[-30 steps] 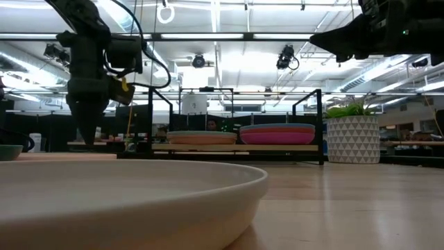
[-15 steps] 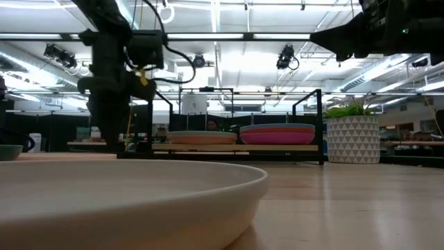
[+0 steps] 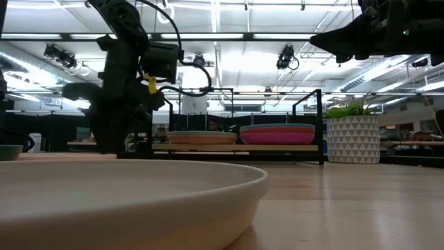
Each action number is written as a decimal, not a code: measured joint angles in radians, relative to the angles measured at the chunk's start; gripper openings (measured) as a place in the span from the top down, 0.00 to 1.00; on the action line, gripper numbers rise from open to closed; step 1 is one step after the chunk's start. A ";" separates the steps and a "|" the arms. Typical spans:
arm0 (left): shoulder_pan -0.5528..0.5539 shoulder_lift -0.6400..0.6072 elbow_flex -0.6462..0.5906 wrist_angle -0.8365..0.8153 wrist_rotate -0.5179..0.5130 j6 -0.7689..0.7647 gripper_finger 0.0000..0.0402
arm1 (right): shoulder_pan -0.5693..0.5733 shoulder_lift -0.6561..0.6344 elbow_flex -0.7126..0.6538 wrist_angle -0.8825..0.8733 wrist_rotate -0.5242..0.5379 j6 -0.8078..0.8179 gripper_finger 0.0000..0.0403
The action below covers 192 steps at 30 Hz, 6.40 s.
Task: Place and stack plates onto a shelf
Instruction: Stack the light pink plate on top of the light blue plate on the shelf, then stack the dark green plate on top of the blue plate on the shelf
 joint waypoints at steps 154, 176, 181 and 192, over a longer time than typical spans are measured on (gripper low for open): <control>0.192 0.371 0.667 -0.026 -0.145 0.065 0.73 | -0.002 0.000 0.000 -0.018 0.007 0.011 0.95; 0.050 0.247 0.655 -0.074 0.002 -0.009 0.73 | -0.002 0.000 0.000 -0.023 0.007 0.010 0.95; -0.049 0.259 0.646 -0.090 0.076 -0.168 0.73 | -0.002 0.000 0.000 -0.023 0.007 0.011 0.95; -0.273 0.262 0.502 -0.017 0.082 -0.320 0.73 | -0.002 0.000 0.000 -0.023 0.007 0.011 0.95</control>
